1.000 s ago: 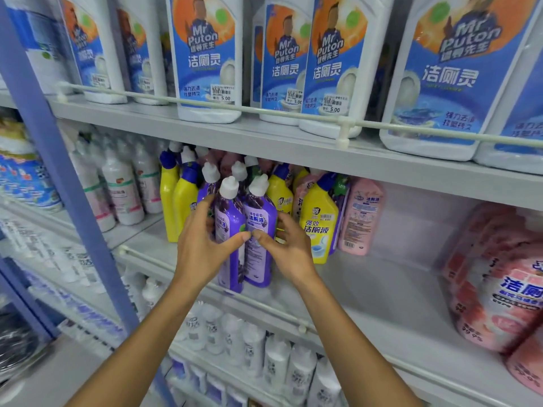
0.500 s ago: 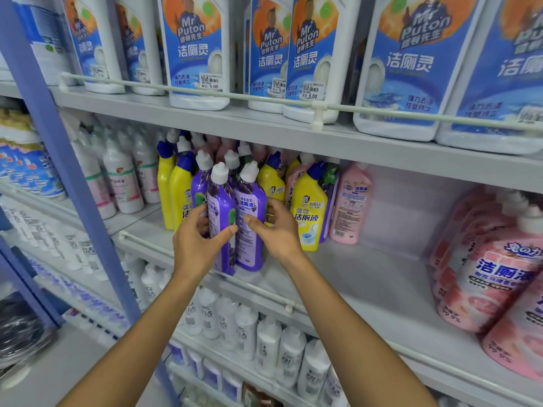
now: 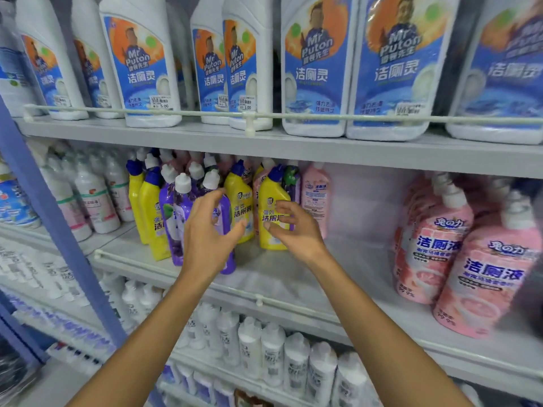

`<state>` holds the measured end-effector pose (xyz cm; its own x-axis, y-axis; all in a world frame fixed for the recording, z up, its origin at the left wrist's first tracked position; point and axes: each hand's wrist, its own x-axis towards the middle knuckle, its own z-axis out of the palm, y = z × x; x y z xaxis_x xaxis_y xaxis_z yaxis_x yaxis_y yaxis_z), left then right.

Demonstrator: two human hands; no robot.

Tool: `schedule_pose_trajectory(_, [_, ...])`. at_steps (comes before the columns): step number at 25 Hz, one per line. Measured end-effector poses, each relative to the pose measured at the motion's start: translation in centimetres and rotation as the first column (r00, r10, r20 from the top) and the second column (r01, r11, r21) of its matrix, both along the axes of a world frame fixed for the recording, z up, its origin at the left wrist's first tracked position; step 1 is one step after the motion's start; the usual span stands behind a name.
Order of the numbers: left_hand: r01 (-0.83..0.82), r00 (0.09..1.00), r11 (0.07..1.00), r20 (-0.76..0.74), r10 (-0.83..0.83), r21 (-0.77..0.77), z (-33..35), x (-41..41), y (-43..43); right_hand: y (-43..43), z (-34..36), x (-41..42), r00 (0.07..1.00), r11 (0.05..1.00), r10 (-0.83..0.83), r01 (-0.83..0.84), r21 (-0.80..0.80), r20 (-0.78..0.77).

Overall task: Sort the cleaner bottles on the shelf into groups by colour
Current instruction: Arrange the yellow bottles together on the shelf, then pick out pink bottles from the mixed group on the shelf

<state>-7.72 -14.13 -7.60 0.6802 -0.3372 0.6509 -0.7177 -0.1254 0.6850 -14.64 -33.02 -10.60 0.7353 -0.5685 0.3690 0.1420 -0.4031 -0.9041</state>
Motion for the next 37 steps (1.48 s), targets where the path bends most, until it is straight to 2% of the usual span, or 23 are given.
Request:
schedule_pose_trajectory(3, [0.121,0.984,0.993,-0.134,-0.118,0.012,1.2,0.2,-3.1,-3.3,0.5,-3.5,0.994,0.993,-0.112,0.111,-0.024,-0.008])
schedule_pose_trajectory(10, [0.183,0.932,0.979,-0.3,-0.201,-0.087,3.7,4.8,-8.7,-9.8,1.6,-7.8,0.957,0.956,-0.288,0.29,-0.045,0.038])
schedule_pose_trajectory(13, [0.197,0.949,0.979,-0.241,-0.204,-0.054,4.2,6.8,-10.5,-10.9,1.9,-6.4,0.952,0.953,-0.303,0.304,-0.009,0.053])
schedule_pose_trajectory(16, [0.136,0.972,0.989,-0.184,-0.145,-0.056,4.2,9.0,-12.2,-11.9,2.5,-3.5,0.955,0.955,-0.297,0.297,0.004,0.015])
schedule_pose_trajectory(20, [0.136,0.963,0.988,-0.245,-0.115,0.07,5.1,11.2,-14.3,-13.3,3.5,-0.4,0.938,0.937,-0.346,0.345,-0.052,-0.026])
schedule_pose_trajectory(23, [0.145,0.969,0.981,-0.218,-0.115,0.13,5.2,11.6,-15.4,-14.7,3.2,1.1,0.929,0.929,-0.363,0.356,-0.102,-0.068])
schedule_pose_trajectory(26, [0.132,0.96,0.985,-0.261,-0.099,0.113,5.2,10.9,-16.0,-15.9,3.1,2.3,0.922,0.923,-0.367,0.345,-0.171,-0.122])
schedule_pose_trajectory(28, [0.15,0.939,0.986,-0.324,-0.118,0.075,5.1,11.0,-16.2,-15.9,3.2,2.5,0.921,0.915,-0.374,0.347,-0.206,-0.109])
schedule_pose_trajectory(30, [0.143,0.934,0.985,-0.343,-0.1,0.101,4.8,11.3,-16.2,-15.4,3.0,2.4,0.927,0.915,-0.365,0.342,-0.214,-0.083])
schedule_pose_trajectory(33, [0.084,0.945,0.985,-0.324,-0.031,0.153,4.6,10.9,-16.4,-14.8,2.3,2.0,0.935,0.921,-0.354,0.342,-0.186,-0.03])
schedule_pose_trajectory(37, [-0.093,0.965,0.968,-0.217,0.145,0.233,4.3,9.7,-16.9,-13.9,2.3,1.2,0.92,0.902,-0.389,0.368,-0.226,-0.054])
